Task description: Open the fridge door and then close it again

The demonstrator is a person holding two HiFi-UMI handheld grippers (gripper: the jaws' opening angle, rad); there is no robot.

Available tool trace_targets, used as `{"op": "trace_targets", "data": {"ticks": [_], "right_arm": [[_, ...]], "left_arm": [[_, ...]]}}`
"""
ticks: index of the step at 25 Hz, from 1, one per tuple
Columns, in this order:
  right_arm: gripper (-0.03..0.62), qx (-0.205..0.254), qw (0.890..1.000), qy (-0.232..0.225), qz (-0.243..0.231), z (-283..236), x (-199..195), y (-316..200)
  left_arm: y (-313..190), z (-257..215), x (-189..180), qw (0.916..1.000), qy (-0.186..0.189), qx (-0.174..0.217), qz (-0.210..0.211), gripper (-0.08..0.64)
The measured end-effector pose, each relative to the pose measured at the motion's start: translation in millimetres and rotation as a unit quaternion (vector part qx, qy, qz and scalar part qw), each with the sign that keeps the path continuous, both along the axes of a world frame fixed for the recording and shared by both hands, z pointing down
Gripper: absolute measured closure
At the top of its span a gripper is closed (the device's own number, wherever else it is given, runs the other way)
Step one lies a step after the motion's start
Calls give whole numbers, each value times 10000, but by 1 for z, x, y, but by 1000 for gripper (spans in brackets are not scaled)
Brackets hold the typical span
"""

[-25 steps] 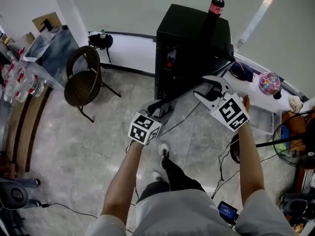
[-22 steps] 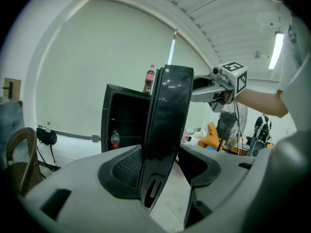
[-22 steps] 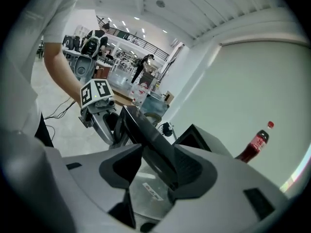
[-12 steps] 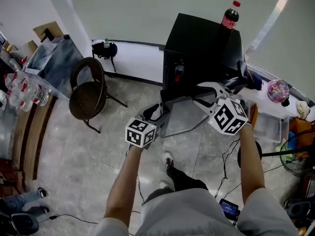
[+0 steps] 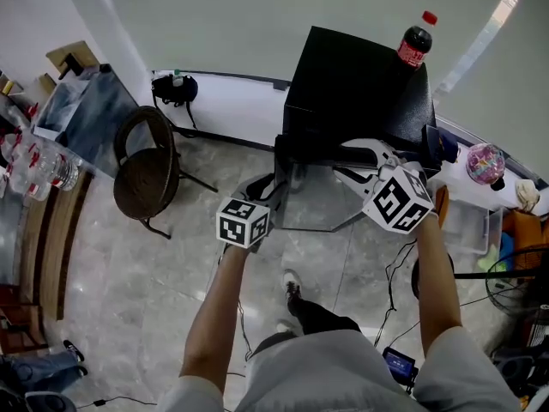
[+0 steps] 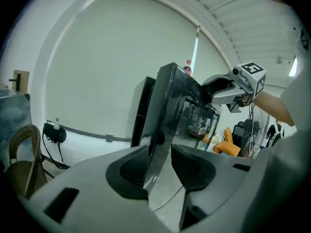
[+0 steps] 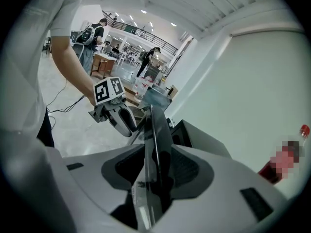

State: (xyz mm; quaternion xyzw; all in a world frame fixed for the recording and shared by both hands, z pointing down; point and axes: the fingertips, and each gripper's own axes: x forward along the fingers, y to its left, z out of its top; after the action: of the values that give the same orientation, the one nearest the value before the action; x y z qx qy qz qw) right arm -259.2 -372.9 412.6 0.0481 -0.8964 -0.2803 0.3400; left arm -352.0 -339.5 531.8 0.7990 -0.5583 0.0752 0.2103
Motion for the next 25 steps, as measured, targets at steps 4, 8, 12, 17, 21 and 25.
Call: {"op": "trace_targets", "data": {"ticks": [4, 8, 12, 17, 21, 25], "right_arm": [[443, -1, 10000, 4, 52, 0, -2, -17], [456, 20, 9999, -49, 131, -2, -5, -28], [462, 32, 9997, -112, 197, -4, -7, -36], [462, 65, 9995, -106, 277, -2, -7, -44], [463, 114, 9995, -71, 298, -2, -7, -46], [463, 134, 9995, -119, 261, -3, -8, -48]], "left_arm": [[-25, 2, -9, 10000, 6, -62, -35, 446], [-40, 1, -13, 9999, 96, -26, -54, 451], [-50, 0, -17, 9999, 155, 27, -48, 451], [-62, 1, -17, 9999, 133, 0, -61, 451], [-67, 1, -18, 9998, 133, -40, -134, 451], [-67, 2, -20, 9998, 41, -104, -181, 451]]}}
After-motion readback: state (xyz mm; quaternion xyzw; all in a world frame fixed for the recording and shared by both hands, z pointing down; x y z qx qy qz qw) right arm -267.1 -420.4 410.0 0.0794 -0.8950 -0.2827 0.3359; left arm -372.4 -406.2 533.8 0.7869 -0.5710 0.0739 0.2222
